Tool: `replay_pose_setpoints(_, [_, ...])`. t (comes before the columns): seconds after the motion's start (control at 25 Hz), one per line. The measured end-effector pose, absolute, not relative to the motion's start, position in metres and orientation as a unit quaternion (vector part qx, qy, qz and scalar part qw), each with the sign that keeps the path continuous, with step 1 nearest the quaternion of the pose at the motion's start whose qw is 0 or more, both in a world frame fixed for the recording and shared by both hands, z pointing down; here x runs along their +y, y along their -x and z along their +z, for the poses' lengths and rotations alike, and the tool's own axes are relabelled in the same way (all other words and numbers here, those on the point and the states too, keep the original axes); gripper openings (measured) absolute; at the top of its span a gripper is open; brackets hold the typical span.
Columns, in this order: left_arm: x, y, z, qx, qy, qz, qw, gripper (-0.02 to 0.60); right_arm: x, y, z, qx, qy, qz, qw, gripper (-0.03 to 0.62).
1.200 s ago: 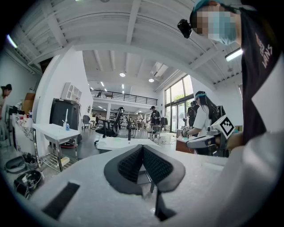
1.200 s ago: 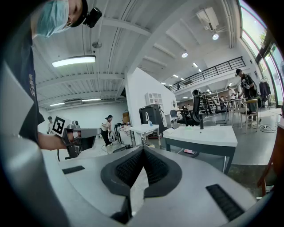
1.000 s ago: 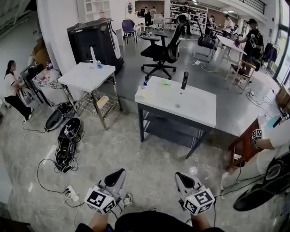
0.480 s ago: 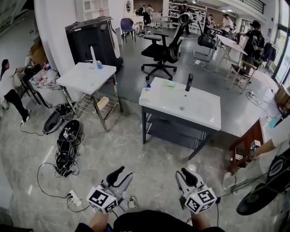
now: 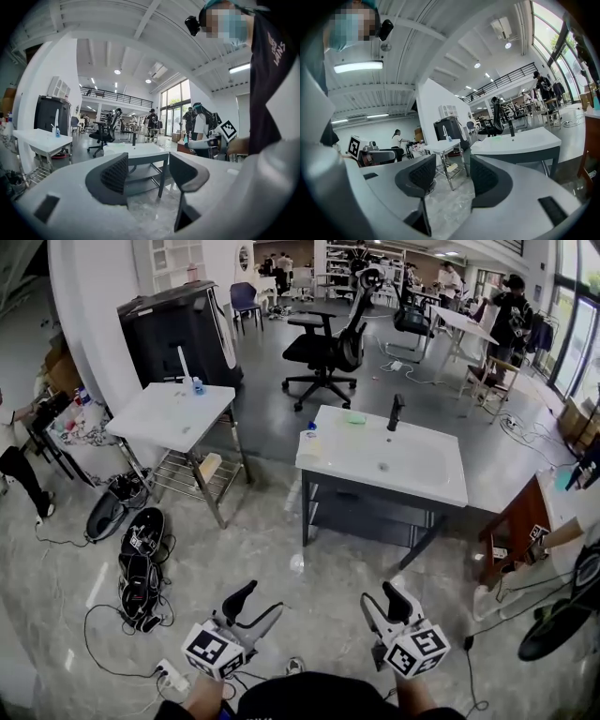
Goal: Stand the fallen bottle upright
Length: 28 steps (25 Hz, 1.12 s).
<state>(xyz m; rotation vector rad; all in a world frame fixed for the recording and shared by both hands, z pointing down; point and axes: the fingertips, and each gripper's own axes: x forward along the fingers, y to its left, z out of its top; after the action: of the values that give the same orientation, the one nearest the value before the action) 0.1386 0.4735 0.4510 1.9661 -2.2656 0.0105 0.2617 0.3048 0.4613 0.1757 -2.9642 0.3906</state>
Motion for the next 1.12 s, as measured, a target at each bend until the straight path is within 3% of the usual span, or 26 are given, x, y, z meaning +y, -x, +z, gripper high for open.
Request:
replay_pose_setpoints(0.64, [0.474, -0.073, 0.481, -0.738, -0.665, -0.031, 0.113, 0.268, 0.306, -0.204, 0.475, -0.981, -0.082, 0.143, 0.098, 0.218])
replay_pose_setpoints(1.12, [0.388, -0.003, 0.475, -0.751, -0.650, -0.025, 0.110, 0.268, 0.220, -0.125, 0.477, -0.983, -0.053, 0.149, 0.094, 0.218])
